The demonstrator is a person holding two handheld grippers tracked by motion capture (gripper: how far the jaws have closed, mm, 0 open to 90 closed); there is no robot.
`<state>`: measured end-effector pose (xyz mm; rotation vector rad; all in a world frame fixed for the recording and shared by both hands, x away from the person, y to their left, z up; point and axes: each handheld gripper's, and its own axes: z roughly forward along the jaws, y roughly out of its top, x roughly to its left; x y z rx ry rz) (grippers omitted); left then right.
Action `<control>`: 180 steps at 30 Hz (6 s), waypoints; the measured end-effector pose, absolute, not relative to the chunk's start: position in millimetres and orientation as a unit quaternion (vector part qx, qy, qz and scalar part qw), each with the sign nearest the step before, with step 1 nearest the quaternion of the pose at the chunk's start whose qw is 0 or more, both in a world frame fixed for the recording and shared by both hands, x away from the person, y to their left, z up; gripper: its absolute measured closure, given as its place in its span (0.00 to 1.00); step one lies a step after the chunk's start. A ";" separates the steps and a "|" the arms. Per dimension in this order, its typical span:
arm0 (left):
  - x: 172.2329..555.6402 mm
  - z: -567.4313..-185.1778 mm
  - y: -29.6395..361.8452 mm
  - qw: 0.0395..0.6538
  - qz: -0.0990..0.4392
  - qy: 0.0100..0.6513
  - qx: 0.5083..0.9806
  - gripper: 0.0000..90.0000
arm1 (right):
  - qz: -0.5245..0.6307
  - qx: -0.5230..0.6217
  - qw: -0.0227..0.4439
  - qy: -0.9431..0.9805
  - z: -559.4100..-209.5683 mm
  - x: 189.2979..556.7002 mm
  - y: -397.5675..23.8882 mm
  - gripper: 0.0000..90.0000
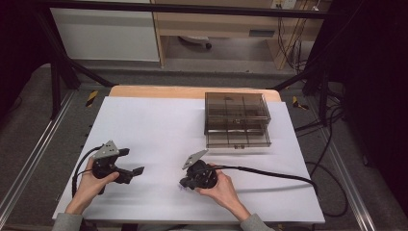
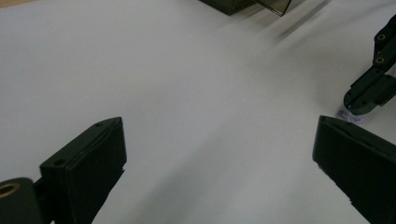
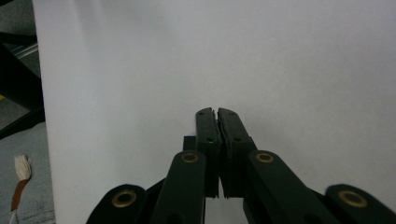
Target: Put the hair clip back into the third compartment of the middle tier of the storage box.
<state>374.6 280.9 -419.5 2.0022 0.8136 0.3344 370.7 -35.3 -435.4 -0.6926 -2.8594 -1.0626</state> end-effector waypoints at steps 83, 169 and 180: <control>374.1 -418.6 281.5 0.460 0.136 0.331 0.813 0.03 | -0.407 -0.269 -0.048 -0.872 -385.8 382.7 -92.7 1.00; 375.0 -420.1 281.4 0.458 0.136 0.332 0.813 0.03 | -0.459 -0.387 -0.133 -0.788 -351.7 410.3 -209.9 0.99; 375.2 -420.4 281.8 0.457 0.136 0.333 0.813 0.03 | -0.451 -0.402 -0.151 -0.783 -352.2 417.8 -219.9 0.99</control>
